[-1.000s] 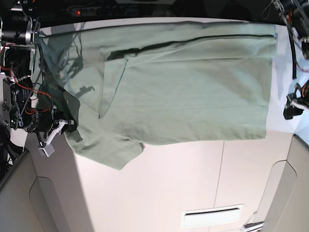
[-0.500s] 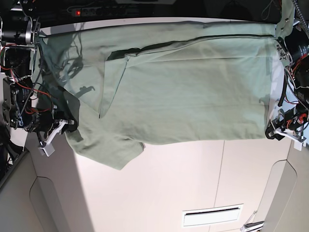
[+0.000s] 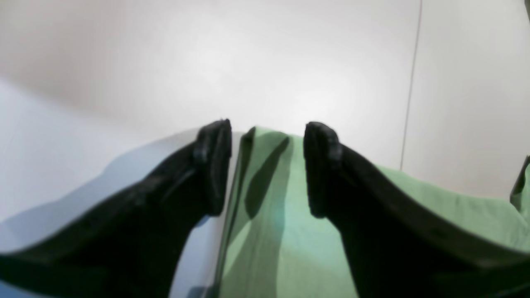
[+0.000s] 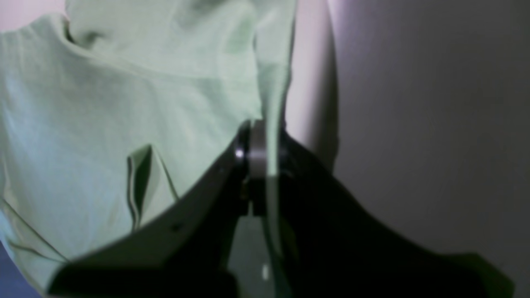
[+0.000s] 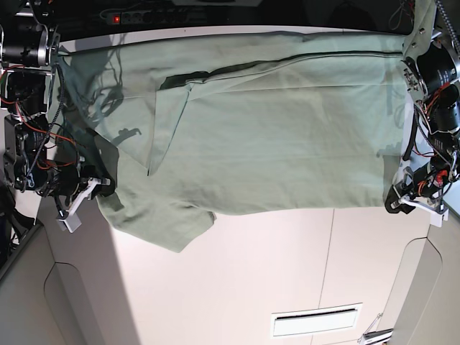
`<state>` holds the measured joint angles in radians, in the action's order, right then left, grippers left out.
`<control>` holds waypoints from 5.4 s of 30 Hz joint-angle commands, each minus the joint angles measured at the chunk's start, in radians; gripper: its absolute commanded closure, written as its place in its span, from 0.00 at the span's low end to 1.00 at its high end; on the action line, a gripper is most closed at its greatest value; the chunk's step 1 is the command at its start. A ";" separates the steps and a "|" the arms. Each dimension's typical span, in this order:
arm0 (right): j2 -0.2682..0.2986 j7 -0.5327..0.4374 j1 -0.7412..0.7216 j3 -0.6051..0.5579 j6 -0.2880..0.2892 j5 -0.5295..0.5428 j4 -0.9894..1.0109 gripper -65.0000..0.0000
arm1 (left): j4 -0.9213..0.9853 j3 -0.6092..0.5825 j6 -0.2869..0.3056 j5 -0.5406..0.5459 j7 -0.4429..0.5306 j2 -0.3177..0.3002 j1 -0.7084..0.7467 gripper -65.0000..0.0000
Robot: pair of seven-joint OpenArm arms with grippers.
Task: Fold the T-shirt properly
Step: 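Move the left gripper to the hem corner and grasp it, then fold the hem over toward the collar with both grippers, release, then tuck the loose sleeve fabric under the fold with the right gripper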
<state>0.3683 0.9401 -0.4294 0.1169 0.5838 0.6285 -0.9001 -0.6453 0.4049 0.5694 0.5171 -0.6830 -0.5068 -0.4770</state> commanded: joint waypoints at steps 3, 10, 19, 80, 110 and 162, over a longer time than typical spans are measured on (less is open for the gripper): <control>0.013 -0.005 -0.024 0.002 0.003 0.008 -0.011 1.00 | -0.008 -0.001 0.003 -0.005 -0.016 -0.015 -0.019 0.65; 0.013 0.008 -0.024 0.003 0.003 0.076 -0.014 1.00 | -0.008 -0.001 0.057 0.029 -0.001 -0.015 -0.019 1.00; 0.014 0.061 0.023 0.003 0.003 0.105 -0.237 1.00 | -0.064 0.039 0.129 0.245 -0.099 -0.060 0.016 1.00; -0.001 0.108 0.289 0.238 -0.011 0.130 -0.898 0.62 | -0.672 0.454 0.129 0.966 -0.651 -0.142 0.690 0.67; -0.072 -0.108 0.080 -0.217 -0.012 -0.164 -0.290 0.62 | -0.672 0.454 0.129 0.966 -0.623 -0.142 0.691 0.67; -0.072 0.158 0.706 -0.212 -0.012 -0.085 -1.141 0.58 | -0.672 0.454 0.129 0.966 -0.623 -0.141 0.691 0.67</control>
<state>0.2909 1.1152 0.2829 -0.1001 0.5690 0.5274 -2.0216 -1.3018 0.8520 0.6895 1.4563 -1.3197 -0.6182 0.2192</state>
